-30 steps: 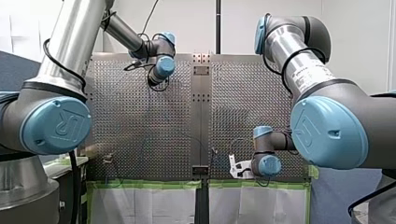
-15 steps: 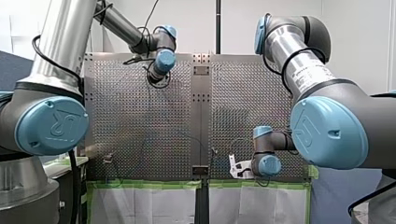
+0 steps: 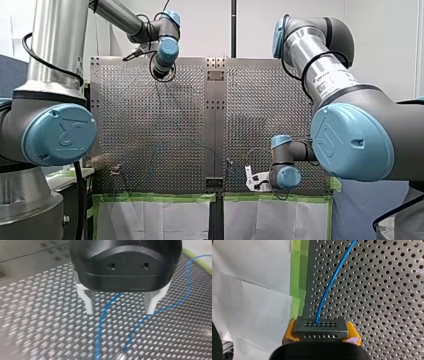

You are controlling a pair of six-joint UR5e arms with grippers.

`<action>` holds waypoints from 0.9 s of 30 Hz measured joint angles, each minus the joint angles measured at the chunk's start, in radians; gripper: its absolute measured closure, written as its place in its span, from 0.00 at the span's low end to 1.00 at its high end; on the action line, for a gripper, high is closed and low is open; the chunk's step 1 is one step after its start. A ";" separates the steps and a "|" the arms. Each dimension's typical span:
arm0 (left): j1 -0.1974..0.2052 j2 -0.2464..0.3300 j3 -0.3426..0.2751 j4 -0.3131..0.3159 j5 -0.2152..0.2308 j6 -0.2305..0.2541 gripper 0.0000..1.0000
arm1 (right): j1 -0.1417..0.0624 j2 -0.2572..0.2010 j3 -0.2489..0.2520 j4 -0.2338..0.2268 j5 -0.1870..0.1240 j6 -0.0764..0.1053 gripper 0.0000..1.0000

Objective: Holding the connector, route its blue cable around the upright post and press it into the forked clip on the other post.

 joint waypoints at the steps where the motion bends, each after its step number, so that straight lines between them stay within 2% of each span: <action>1: 0.004 0.010 0.010 -0.010 0.010 -0.010 0.00 | 0.000 0.000 0.000 0.000 0.000 0.000 1.00; 6: 0.024 0.051 0.050 -0.051 0.050 -0.051 0.00 | 0.000 0.000 0.000 0.002 0.000 0.000 1.00; 17: 0.121 0.150 0.153 -0.154 0.154 -0.154 0.00 | 0.000 0.000 0.000 0.000 0.000 0.000 1.00; 21: 0.153 0.144 0.186 -0.186 0.186 -0.186 0.00 | 0.000 0.000 0.000 0.000 0.000 0.000 1.00; 27: 0.205 0.099 0.237 -0.238 0.237 -0.238 0.00 | 0.000 0.000 0.000 0.000 0.000 0.000 1.00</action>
